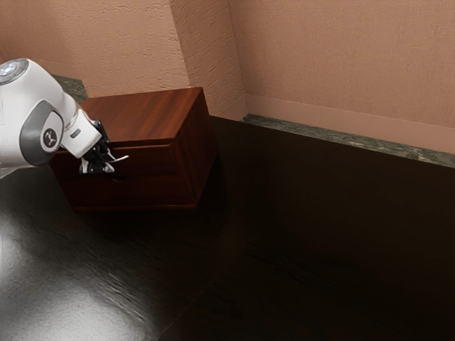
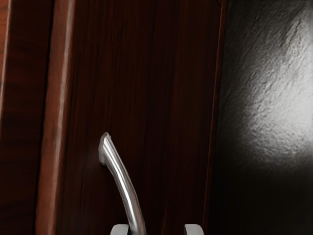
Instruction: Pull the drawer handle with one arm to open the drawer
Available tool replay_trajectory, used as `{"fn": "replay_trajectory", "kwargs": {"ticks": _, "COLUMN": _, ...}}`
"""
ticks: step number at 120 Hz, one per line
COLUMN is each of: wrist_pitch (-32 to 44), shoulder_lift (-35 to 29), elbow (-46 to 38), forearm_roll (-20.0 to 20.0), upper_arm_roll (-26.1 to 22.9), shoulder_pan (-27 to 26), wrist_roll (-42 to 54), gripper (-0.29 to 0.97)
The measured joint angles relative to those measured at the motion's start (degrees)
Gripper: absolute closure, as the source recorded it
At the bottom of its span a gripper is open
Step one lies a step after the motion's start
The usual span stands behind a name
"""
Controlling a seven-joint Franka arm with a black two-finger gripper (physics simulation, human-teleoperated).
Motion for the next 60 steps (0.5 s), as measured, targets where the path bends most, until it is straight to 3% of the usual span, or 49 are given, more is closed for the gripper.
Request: {"fn": "replay_trajectory", "kwargs": {"ticks": 60, "wrist_pitch": -0.5, "shoulder_lift": -3.6, "elbow": -3.7, "forearm_roll": 0.0, "upper_arm_roll": 3.1, "shoulder_pan": -2.2, "wrist_roll": 0.9, "gripper": 0.63}}
